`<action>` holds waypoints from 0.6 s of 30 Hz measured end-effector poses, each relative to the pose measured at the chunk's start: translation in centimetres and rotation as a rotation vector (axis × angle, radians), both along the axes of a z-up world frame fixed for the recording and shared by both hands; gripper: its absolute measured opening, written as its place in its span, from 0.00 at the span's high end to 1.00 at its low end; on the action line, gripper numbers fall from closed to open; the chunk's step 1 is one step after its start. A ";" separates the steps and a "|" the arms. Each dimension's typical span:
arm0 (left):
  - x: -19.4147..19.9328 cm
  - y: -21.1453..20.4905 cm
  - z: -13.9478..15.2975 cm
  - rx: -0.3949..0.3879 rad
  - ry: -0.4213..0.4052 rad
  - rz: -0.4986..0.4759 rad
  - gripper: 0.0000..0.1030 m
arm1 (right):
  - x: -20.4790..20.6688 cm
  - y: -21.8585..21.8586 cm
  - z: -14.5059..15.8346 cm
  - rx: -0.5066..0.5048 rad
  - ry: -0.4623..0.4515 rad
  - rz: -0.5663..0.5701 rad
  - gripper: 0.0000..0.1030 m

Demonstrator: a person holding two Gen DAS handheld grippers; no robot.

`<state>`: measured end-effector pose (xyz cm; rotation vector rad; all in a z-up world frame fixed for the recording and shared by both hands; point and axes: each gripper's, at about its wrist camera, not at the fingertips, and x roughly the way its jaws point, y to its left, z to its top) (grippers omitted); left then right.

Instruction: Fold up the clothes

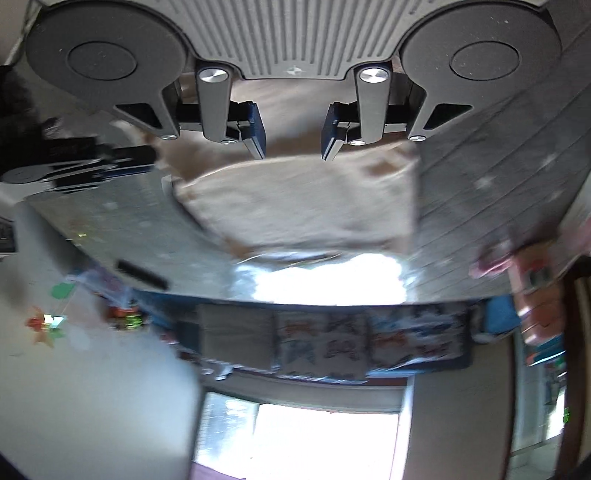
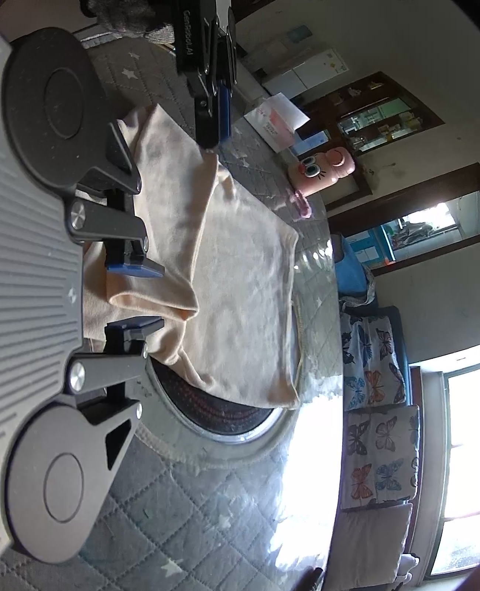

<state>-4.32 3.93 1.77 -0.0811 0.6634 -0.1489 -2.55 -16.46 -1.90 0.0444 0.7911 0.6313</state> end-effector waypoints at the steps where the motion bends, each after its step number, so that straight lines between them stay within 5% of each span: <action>1: -0.2 0.7 -0.3 0.011 0.007 0.018 0.65 | 0.0 0.2 -0.2 -0.009 0.004 -0.001 0.78; 8: -1.1 3.2 -2.5 0.043 0.067 0.063 0.64 | -0.2 1.1 -1.1 -0.062 0.015 0.004 0.76; 11: -1.2 3.4 -3.1 0.061 0.078 0.064 0.64 | -0.6 1.2 -0.5 -0.073 0.008 0.001 0.97; 18: -0.9 3.9 -2.9 0.092 0.067 0.066 0.64 | -1.3 0.9 0.0 -0.095 0.016 -0.018 0.95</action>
